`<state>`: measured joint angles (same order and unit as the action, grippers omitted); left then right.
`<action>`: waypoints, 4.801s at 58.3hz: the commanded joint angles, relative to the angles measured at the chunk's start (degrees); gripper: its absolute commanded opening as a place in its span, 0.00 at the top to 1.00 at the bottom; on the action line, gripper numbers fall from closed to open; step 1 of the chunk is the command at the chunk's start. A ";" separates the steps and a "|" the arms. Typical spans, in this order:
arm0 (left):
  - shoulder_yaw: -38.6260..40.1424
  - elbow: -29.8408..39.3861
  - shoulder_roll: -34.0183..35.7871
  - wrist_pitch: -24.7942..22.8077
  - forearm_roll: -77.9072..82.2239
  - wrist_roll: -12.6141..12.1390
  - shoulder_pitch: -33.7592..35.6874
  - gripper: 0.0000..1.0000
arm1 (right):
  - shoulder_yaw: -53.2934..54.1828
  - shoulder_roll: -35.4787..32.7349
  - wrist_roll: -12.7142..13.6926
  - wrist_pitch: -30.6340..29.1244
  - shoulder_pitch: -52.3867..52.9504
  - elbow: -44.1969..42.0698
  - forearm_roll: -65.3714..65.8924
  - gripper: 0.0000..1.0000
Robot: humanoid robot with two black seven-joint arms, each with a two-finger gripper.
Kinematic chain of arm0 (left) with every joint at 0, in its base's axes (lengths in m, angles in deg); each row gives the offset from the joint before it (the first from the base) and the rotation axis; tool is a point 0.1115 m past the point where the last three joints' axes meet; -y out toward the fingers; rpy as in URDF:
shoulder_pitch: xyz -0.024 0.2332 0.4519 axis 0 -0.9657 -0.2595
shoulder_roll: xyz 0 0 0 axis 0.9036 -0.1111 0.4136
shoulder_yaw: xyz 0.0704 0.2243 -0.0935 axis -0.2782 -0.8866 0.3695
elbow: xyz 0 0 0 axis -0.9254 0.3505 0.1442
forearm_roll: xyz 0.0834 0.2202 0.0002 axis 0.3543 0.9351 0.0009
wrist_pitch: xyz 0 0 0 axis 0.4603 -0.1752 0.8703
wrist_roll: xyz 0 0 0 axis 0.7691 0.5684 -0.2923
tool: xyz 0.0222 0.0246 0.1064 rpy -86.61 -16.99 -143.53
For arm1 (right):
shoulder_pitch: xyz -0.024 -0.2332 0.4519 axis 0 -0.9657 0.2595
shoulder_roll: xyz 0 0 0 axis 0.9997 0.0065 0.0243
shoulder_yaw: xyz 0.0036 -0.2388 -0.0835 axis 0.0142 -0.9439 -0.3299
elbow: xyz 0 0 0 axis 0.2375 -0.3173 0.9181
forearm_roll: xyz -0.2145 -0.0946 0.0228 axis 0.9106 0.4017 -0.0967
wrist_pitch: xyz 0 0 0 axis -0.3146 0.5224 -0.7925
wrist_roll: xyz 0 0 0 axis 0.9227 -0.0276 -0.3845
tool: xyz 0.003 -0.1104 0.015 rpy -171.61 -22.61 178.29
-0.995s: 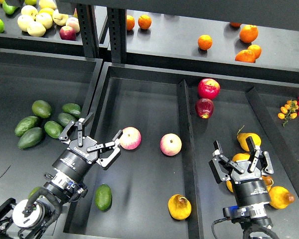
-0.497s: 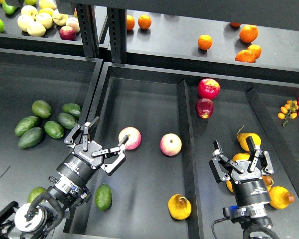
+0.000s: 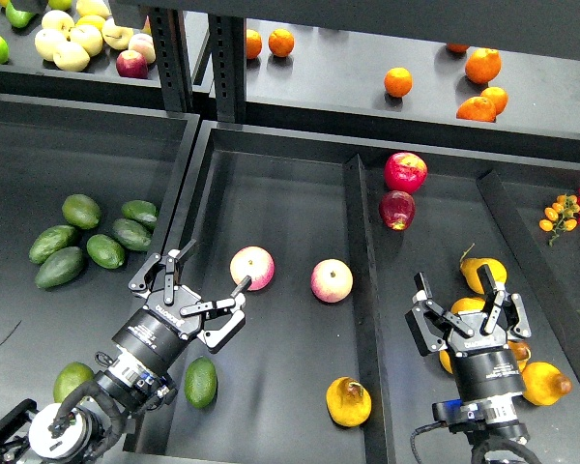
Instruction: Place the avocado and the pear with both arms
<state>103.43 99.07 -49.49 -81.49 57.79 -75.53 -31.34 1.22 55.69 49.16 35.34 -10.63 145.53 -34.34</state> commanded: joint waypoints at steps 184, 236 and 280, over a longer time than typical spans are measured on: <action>-106.39 -18.72 4.66 0.00 17.06 -14.59 86.58 0.01 | 11.16 0.00 0.01 15.39 18.69 -6.77 2.08 0.00; -107.80 -28.22 1.67 0.00 16.88 -14.59 80.16 0.01 | 11.16 0.00 0.01 14.77 18.07 -6.51 1.90 0.00; -107.80 -32.79 0.88 0.00 18.38 -14.59 76.12 0.01 | 11.42 0.00 0.01 14.68 17.63 -5.63 1.90 0.00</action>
<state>-4.37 67.65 -48.61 -81.49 75.51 -90.12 45.58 12.73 55.69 49.17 50.04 6.99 139.81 -32.44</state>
